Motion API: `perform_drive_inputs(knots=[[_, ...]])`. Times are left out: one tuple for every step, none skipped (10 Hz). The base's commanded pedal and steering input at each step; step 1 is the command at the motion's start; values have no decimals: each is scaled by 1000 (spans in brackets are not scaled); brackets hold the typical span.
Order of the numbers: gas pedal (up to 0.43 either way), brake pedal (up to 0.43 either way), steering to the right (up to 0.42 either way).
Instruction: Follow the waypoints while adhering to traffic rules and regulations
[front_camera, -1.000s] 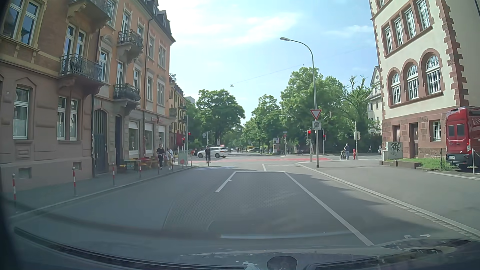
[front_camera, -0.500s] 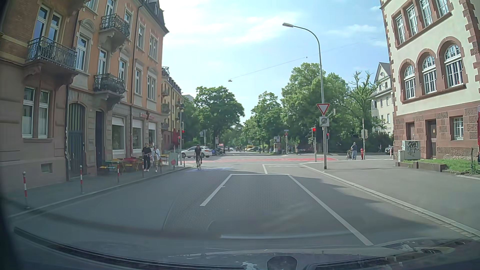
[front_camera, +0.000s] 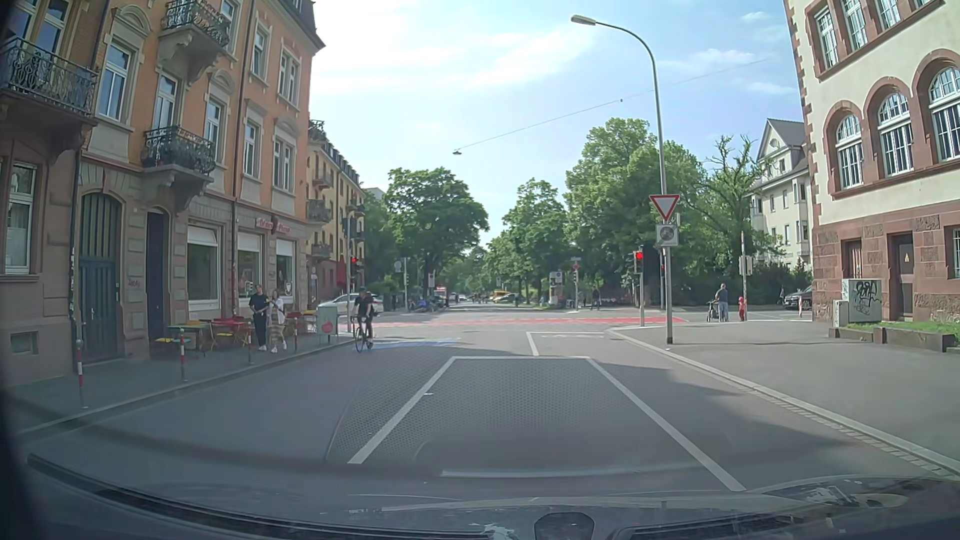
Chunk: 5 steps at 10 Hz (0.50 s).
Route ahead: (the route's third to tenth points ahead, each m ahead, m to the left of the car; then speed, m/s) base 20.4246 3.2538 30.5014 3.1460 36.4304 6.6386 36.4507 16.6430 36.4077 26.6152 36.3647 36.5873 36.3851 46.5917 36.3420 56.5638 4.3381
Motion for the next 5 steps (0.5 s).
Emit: perform_drive_inputs(knots=[[0, 165, -5], [0, 165, -5], [0, 165, -5], [0, 165, -5], [0, 165, -5]])
